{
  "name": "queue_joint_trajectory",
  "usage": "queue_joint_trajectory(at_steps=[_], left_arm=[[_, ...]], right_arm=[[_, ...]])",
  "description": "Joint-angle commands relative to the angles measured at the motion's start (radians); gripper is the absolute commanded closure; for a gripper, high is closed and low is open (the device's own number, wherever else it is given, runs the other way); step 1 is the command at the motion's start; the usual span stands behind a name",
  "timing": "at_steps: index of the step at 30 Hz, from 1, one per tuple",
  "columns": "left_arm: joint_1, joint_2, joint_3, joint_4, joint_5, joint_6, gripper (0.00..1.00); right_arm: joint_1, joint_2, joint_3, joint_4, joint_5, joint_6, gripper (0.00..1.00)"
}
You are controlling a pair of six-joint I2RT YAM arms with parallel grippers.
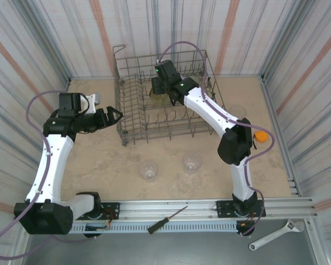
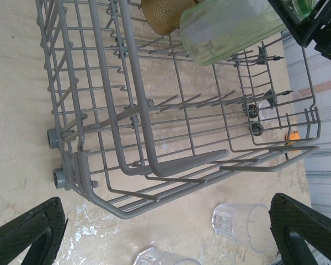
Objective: Load the cups into the dish rack
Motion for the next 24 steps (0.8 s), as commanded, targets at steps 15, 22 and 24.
queue_joint_trajectory(at_steps=[15,22,24], left_arm=[[0.009,0.007,0.026,0.010,0.002,-0.017,0.01],[0.009,0.000,0.022,0.013,-0.006,-0.032,0.01],[0.009,0.000,0.021,0.014,-0.010,-0.034,0.01]], right_arm=[[-0.012,0.096,0.004,0.049,-0.051,0.032,0.58],[-0.020,0.152,0.056,0.041,-0.038,0.003,0.58],[-0.022,0.167,0.068,0.039,-0.043,0.000,0.58]])
